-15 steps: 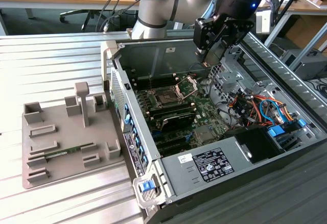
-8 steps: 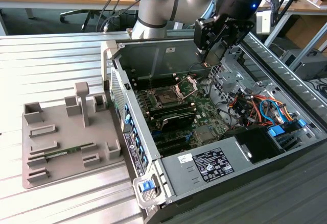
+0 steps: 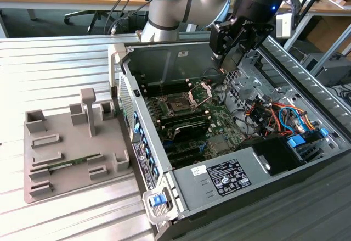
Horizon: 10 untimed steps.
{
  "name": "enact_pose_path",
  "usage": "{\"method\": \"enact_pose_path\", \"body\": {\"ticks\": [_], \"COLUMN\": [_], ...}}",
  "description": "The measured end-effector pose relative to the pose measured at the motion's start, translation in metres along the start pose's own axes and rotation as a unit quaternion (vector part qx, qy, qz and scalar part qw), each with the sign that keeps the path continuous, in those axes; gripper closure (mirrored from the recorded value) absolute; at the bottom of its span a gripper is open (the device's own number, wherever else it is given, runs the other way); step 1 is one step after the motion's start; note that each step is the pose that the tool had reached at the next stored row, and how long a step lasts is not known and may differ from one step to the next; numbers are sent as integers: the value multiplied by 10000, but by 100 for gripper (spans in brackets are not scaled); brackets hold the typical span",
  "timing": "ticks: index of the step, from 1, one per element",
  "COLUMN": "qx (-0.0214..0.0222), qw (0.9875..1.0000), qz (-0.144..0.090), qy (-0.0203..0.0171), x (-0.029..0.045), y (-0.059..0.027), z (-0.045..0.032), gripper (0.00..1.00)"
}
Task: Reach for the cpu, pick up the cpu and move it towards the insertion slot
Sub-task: 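Pick up the cpu and move it towards the insertion slot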
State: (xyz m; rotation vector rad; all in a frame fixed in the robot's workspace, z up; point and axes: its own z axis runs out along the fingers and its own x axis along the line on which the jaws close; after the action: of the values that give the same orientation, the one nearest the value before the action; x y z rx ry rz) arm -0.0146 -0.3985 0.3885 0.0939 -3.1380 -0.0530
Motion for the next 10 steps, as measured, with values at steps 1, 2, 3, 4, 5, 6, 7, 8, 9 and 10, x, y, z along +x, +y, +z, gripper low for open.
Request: {"method": "enact_pose_path", "body": {"ticks": [1, 2, 3, 4, 5, 6, 7, 8, 9, 10], "qx": [0, 0, 0, 0, 0, 0, 0, 0, 0, 0], "qw": [10000, 10000, 10000, 10000, 10000, 10000, 10000, 10000, 10000, 10000], "qz": [0, 0, 0, 0, 0, 0, 0, 0, 0, 0], "qy": [0, 0, 0, 0, 0, 0, 0, 0, 0, 0], "x": [-1, -3, -4, -6, -9, -10, -13, -17, -18, -20], "y": [0, 0, 0, 0, -1, -1, -1, -1, -1, -1], "z": [0, 1, 1, 2, 3, 4, 5, 6, 7, 7], "gripper": [45, 45, 45, 45, 45, 45, 45, 45, 45, 45]}}
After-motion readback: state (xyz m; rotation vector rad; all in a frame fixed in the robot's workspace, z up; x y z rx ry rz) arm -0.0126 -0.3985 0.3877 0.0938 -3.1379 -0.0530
